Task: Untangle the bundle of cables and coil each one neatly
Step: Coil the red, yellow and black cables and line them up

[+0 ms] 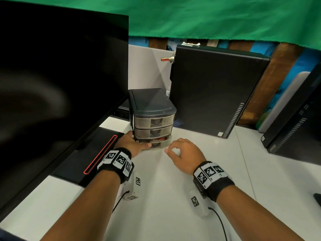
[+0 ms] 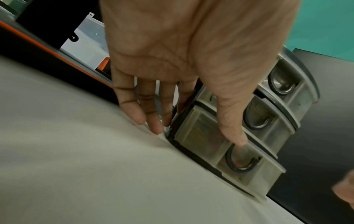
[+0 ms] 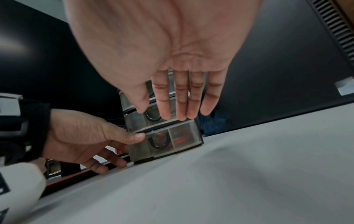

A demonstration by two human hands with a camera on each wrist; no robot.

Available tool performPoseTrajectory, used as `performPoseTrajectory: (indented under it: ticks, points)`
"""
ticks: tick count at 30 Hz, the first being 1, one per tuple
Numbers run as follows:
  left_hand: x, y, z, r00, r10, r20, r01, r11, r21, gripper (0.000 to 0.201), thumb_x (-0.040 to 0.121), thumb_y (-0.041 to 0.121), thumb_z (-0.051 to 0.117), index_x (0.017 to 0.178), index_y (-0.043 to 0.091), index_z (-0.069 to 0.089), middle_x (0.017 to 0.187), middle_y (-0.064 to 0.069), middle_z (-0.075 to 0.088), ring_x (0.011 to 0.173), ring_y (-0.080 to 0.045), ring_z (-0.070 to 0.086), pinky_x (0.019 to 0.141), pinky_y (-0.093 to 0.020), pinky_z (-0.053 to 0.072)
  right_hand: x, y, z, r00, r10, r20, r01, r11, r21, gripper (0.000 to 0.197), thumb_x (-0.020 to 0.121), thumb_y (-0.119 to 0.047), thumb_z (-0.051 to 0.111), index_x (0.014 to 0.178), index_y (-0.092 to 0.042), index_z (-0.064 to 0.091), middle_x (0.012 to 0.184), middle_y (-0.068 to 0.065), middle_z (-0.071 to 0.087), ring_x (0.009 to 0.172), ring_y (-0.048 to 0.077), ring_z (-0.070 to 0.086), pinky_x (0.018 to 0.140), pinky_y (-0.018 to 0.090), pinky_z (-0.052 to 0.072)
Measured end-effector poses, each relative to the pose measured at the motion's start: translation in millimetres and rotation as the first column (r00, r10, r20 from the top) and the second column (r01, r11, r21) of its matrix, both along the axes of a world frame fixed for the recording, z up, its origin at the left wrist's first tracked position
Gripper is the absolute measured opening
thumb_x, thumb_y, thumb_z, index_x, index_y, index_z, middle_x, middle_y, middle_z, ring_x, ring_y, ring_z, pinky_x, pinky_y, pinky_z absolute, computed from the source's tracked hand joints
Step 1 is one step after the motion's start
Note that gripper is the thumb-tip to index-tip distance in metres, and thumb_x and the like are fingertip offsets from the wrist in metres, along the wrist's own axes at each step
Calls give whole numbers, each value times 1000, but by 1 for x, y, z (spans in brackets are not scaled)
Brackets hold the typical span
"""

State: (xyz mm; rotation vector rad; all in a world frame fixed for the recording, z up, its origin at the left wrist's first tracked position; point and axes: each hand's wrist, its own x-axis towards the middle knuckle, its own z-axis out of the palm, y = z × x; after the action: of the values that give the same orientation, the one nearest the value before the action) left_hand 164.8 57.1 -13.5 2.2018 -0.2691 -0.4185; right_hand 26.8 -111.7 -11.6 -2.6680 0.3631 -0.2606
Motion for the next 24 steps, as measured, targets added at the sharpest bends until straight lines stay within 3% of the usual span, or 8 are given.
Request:
performPoseTrajectory:
  ticks: [4, 9, 17, 21, 24]
  points:
    - [5, 2, 2, 999, -47, -8, 48, 998, 39, 60, 71, 45, 86, 120, 25, 58, 122, -1, 68, 111, -23, 63, 97, -37, 48, 8, 5, 4, 999, -16, 41, 13, 998, 55, 30, 96, -42, 57, 119, -26, 66, 115, -5, 62, 110, 15, 56, 88, 27, 45]
    - [8, 2, 3, 996, -78, -43, 80, 995, 51, 64, 74, 40, 86, 126, 21, 53, 126, -3, 66, 106, -19, 59, 88, -32, 43, 24, 22, 4, 991, 84, -104, -95, 990, -107, 53, 94, -47, 56, 142, -25, 48, 139, -3, 47, 130, 18, 42, 106, 35, 42]
    - [10, 3, 0, 995, -81, -60, 82, 997, 7, 56, 78, 36, 83, 123, 20, 54, 120, -2, 67, 111, -21, 62, 87, -30, 45, 39, 31, 6, 989, 56, -135, -91, 959, -268, 48, 91, -55, 55, 129, -26, 51, 122, 0, 46, 117, 21, 41, 96, 37, 41]
    - [14, 3, -6, 998, -58, -2, 58, 998, 10, 40, 77, 34, 84, 107, 23, 59, 109, 0, 72, 100, -20, 67, 93, -39, 53, 38, 29, 7, 985, 78, -153, -116, 958, -262, 50, 92, -50, 55, 135, -24, 51, 129, 0, 47, 123, 21, 41, 101, 39, 40]
    - [14, 1, -5, 999, -38, 4, 38, 999, 7, 28, 79, 35, 82, 93, 28, 59, 101, 2, 74, 94, -20, 69, 93, -42, 54, 28, 27, 7, 991, 74, -108, -92, 981, -172, 49, 93, -46, 58, 137, -26, 50, 135, -1, 51, 125, 21, 44, 102, 39, 43]
